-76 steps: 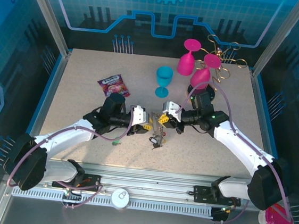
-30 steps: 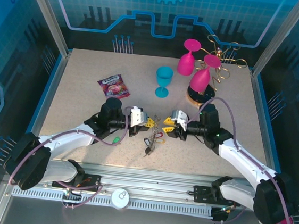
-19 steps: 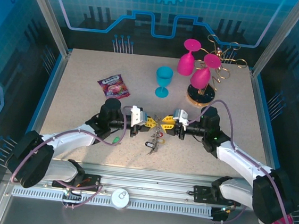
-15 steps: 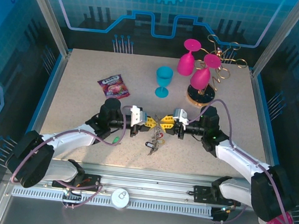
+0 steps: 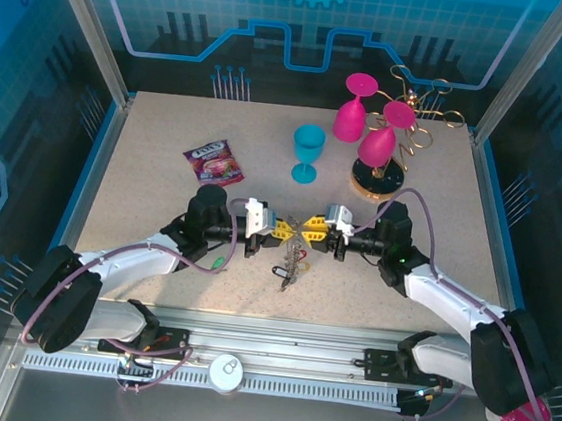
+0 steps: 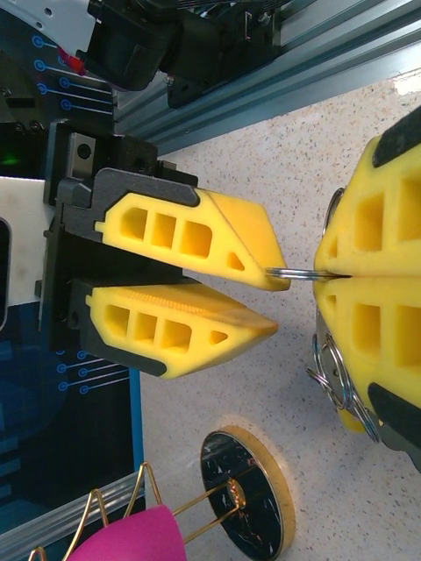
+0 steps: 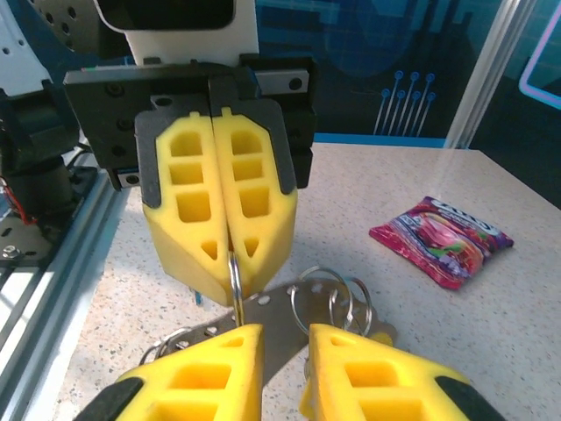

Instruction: Put the keys on the keyring

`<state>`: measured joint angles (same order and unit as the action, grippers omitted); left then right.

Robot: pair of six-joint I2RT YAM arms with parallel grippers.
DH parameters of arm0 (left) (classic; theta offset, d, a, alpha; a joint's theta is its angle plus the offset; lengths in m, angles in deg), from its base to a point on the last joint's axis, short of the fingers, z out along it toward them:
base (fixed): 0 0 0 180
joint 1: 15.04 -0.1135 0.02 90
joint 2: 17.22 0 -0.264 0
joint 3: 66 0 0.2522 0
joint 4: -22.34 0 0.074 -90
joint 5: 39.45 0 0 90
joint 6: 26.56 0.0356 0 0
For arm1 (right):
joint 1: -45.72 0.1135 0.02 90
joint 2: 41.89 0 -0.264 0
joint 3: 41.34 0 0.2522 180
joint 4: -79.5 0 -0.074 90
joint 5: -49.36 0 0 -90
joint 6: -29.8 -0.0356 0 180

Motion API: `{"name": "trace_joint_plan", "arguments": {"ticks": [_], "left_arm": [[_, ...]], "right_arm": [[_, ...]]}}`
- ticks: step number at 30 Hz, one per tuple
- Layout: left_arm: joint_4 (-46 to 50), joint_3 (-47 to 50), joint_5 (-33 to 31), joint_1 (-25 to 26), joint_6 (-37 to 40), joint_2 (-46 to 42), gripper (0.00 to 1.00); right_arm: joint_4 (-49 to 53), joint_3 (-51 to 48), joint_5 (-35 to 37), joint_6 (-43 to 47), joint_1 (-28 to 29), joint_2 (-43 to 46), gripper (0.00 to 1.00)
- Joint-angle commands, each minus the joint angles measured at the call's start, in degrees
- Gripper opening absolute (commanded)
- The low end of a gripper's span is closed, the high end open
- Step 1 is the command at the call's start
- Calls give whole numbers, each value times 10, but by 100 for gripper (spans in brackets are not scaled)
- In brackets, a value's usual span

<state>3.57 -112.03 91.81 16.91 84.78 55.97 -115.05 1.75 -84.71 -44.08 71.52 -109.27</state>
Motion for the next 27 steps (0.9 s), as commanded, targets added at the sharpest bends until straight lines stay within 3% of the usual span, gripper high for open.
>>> {"name": "trace_joint_plan", "arguments": {"ticks": [1,5,20,23,25,27], "left_arm": [[-34,4,13,2,13,-1,0],[-37,4,16,3,12,-1,0],[-41,5,23,3,8,-2,0],[-43,5,23,3,8,-2,0],[-42,5,21,3,7,-1,0],[-39,5,12,3,8,-1,0]], "right_arm": [[17,-4,-2,29,-6,20,23],[29,6,-36,27,4,11,24],[-53,29,-50,-15,22,-39,19],[-60,31,-54,-21,22,-44,11],[-57,35,-56,-21,23,-46,0],[-39,41,-49,-14,23,-42,0]]}}
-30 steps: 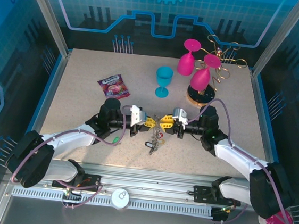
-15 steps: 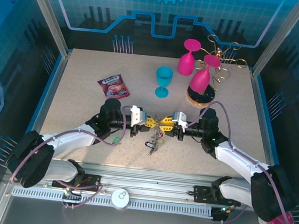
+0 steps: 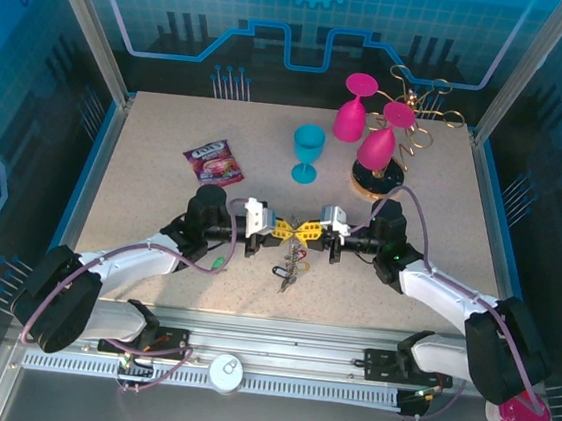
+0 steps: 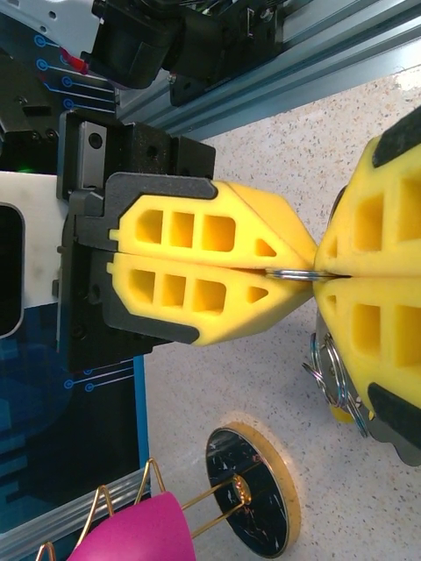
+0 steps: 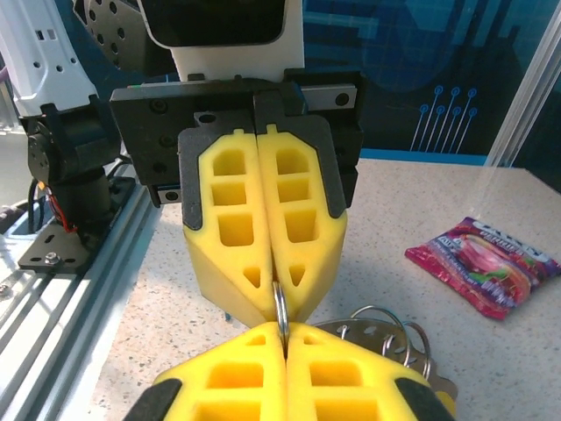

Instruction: Put the keys on the keyring

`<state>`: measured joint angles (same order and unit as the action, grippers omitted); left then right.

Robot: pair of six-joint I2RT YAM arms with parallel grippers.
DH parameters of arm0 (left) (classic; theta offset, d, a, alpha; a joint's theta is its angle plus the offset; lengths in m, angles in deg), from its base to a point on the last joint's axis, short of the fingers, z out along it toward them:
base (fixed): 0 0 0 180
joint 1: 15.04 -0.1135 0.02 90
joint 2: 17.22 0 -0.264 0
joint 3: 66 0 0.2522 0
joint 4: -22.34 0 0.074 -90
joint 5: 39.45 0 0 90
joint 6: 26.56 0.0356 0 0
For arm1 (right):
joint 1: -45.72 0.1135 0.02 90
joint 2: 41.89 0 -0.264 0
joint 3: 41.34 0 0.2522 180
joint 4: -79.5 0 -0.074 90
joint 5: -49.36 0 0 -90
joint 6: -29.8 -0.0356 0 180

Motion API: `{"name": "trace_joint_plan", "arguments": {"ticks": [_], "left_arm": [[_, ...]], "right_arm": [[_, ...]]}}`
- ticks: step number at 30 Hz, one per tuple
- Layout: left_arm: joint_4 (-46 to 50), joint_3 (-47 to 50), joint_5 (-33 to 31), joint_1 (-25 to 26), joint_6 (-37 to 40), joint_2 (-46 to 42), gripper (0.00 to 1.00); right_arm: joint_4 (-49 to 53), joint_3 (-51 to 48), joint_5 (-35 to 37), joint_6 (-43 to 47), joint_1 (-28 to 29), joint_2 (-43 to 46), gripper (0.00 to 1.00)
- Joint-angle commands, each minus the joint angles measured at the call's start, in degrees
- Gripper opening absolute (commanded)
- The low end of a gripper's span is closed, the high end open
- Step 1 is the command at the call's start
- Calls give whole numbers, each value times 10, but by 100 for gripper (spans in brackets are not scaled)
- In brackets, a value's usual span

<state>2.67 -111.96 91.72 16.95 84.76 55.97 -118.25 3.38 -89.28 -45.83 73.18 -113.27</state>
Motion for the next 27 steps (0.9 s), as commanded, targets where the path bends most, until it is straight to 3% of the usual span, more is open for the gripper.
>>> {"name": "trace_joint_plan", "arguments": {"ticks": [1,2,4,9,12,21,27], "left_arm": [[-23,2,3,3,9,-2,1],[-14,0,-6,3,13,-2,8],[25,-11,-17,4,32,-5,13],[87,-28,-30,8,70,-10,14],[106,-35,-30,9,85,-15,12],[122,-39,-25,9,92,-24,12],[122,-34,-10,8,90,-35,19]], "right_arm": [[22,33,-1,18,6,3,0],[53,41,2,35,7,9,0],[164,76,19,92,13,20,0],[457,184,91,224,39,13,0],[548,237,129,268,52,0,0],[684,346,209,330,102,-45,0],[693,367,264,327,115,-53,0]]}}
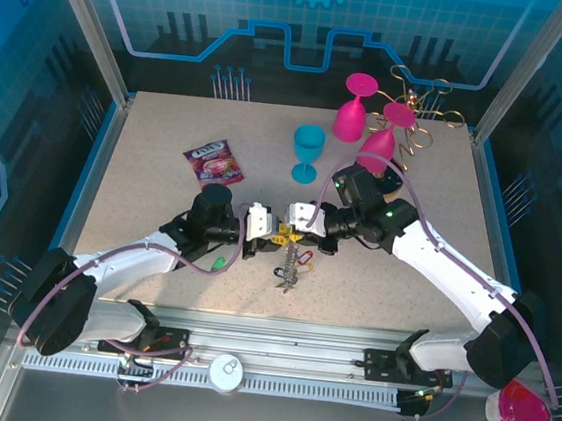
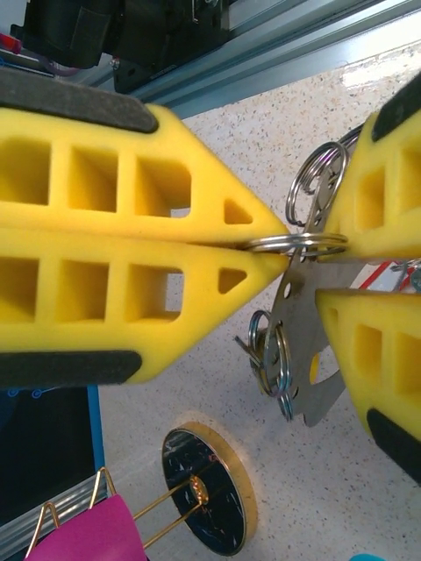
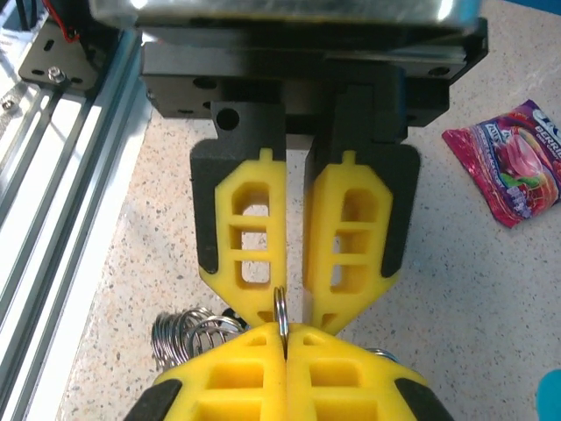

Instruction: Put the keys on the keyring

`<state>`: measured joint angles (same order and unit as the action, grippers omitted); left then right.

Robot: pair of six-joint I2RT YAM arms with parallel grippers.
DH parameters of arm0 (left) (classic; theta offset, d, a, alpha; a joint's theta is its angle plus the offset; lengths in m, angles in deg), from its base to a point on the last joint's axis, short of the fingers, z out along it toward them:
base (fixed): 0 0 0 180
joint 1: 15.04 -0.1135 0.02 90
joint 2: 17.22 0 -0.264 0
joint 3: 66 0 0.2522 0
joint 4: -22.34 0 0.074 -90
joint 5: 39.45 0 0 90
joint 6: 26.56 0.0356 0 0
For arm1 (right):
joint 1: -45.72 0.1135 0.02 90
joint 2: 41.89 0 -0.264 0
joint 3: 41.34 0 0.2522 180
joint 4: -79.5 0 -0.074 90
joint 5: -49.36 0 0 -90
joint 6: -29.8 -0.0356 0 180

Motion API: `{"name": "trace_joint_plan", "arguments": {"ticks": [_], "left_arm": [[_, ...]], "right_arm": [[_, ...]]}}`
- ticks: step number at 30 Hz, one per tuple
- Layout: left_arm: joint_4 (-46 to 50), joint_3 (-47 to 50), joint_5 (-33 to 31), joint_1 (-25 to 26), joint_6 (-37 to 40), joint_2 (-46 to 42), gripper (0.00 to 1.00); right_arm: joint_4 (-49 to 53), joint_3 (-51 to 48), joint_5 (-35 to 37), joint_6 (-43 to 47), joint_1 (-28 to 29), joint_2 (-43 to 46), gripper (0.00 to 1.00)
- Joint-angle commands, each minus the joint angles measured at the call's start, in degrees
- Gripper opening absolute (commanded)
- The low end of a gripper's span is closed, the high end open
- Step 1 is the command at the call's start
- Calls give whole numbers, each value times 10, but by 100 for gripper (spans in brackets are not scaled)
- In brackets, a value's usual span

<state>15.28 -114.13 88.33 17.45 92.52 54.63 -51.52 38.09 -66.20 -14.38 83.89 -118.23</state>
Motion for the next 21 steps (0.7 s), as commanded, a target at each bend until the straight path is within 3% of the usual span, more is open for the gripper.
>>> {"name": "trace_joint_plan", "arguments": {"ticks": [1,3,7,21], "left_arm": [[-2,-13,27,3,12,-22,21],[3,-13,32,4,12,-23,26],[3,-16,34,3,12,-22,26],[-30,-11,26,4,-3,-18,8]], "right_arm": [[22,21,39,11,8,-2,0],[15,19,47,5,8,1,0],[18,20,38,7,10,1,0],[9,29,17,4,25,-12,0]]}}
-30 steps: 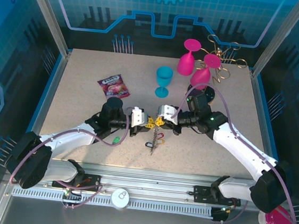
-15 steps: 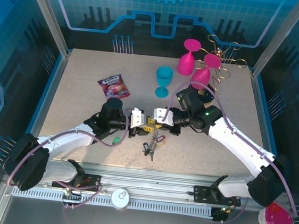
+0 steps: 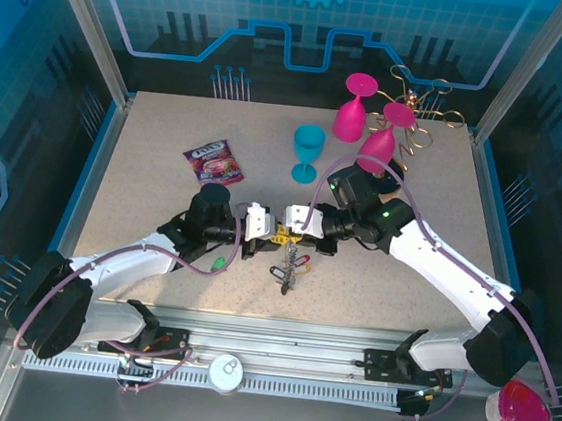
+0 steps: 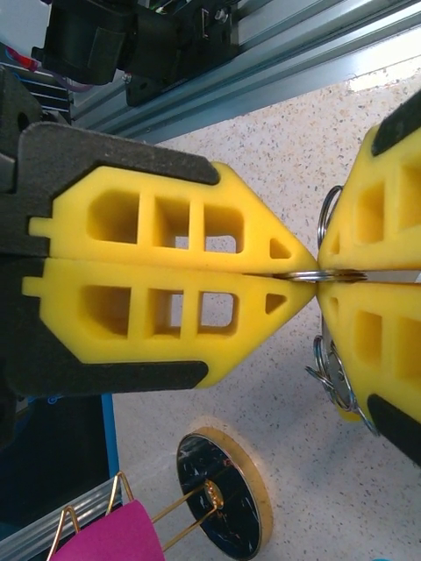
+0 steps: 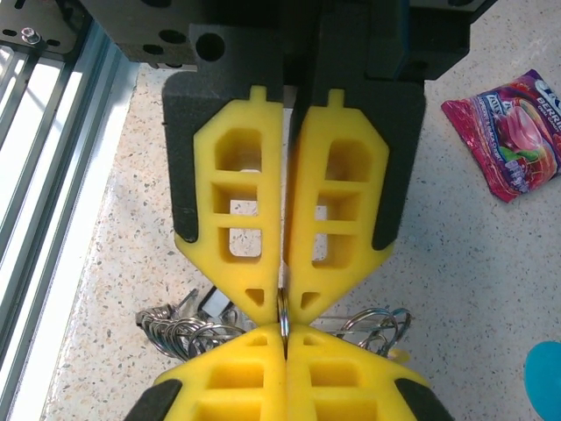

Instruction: Put the keys on the keyring

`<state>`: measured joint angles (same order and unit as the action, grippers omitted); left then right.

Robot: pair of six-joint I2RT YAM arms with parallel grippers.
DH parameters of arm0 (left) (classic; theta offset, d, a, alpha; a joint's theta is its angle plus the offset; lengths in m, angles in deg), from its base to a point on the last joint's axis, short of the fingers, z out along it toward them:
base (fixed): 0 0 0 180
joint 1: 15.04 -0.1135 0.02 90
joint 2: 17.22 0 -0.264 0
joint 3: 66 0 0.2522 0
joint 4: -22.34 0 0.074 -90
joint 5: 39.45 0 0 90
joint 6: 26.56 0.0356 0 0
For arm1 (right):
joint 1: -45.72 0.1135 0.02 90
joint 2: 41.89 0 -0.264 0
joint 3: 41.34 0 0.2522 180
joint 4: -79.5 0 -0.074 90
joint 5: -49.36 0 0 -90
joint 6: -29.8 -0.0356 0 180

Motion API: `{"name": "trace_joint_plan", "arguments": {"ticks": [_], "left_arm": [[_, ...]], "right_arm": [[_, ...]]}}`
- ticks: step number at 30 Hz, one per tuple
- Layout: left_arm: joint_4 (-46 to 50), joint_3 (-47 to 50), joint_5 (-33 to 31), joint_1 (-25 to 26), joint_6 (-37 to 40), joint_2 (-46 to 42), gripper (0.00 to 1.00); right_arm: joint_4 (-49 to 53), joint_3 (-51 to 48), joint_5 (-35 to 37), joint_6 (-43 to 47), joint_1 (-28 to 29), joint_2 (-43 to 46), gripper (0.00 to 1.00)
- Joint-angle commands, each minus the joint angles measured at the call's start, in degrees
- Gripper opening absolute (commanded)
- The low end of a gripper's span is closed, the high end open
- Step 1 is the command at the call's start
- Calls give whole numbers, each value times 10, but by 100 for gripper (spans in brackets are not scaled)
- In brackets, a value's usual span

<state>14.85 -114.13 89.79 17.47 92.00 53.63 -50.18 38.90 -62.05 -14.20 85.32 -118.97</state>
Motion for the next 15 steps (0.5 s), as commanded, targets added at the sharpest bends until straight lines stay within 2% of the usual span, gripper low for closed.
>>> {"name": "trace_joint_plan", "arguments": {"ticks": [1,3,6,8,11,15], "left_arm": [[-26,-10,11,3,2,-8,5],[-27,-8,10,3,5,-10,1],[-42,1,7,3,5,-11,0],[-66,9,5,3,-2,-10,0],[-123,25,0,3,-30,-3,0],[-229,45,17,4,-96,16,0]], "right_arm": [[-9,19,-29,-2,11,-3,0],[-39,5,-40,-22,1,10,0],[-136,-55,-87,-80,-39,60,21],[-216,-114,-138,-123,-74,97,28],[-335,-205,-202,-184,-114,140,31],[-445,-280,-232,-241,-128,162,31]]}}
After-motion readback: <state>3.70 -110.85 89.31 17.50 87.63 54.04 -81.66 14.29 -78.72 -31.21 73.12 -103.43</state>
